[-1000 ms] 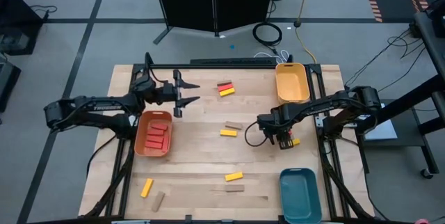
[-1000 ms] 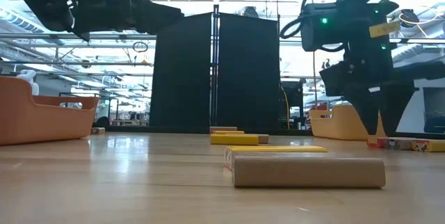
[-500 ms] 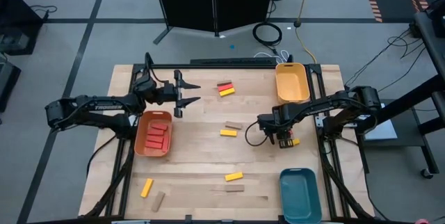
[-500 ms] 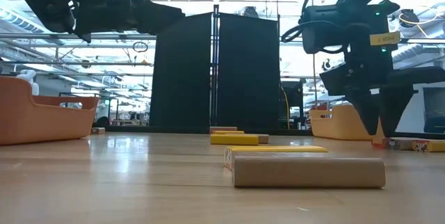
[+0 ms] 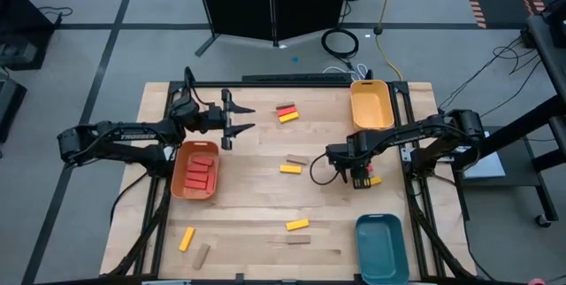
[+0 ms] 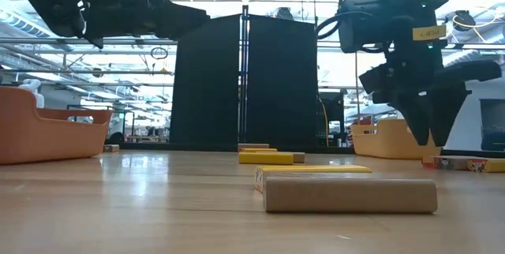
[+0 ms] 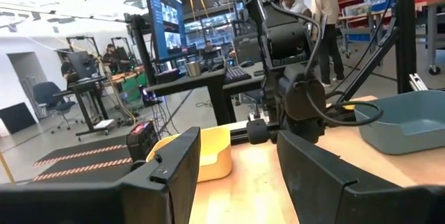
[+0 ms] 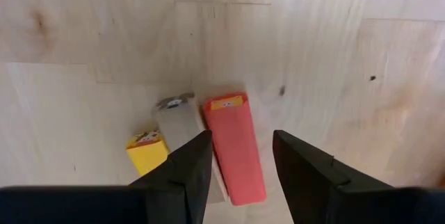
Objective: Sort blocks
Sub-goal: Put the orange block into the orange bin
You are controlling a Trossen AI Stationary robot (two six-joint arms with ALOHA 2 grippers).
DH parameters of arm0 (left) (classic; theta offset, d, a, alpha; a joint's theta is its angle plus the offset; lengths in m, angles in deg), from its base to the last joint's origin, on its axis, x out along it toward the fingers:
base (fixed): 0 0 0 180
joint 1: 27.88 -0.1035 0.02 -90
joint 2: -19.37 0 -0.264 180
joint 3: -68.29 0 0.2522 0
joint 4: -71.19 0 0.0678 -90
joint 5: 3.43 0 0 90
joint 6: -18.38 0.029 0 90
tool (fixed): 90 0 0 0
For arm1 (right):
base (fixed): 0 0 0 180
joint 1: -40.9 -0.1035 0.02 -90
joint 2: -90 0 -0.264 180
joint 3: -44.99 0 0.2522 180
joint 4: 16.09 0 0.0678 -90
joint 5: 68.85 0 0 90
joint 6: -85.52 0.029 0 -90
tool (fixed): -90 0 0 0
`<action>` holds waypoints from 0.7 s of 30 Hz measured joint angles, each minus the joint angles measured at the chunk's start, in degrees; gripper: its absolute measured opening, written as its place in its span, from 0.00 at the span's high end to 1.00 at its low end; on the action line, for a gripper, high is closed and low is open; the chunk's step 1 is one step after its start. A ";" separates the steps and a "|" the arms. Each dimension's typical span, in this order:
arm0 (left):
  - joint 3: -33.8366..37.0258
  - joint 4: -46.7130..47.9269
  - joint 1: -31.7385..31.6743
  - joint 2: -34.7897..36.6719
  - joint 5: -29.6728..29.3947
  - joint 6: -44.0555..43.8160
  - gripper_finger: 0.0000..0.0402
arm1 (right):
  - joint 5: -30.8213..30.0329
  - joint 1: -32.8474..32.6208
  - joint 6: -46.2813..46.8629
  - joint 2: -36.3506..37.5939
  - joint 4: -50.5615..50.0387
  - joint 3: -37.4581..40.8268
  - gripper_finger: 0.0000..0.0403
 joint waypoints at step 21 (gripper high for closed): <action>0.00 -0.02 0.00 0.00 2.91 0.39 0.53 | -1.16 -0.22 -0.02 0.00 2.39 3.84 0.64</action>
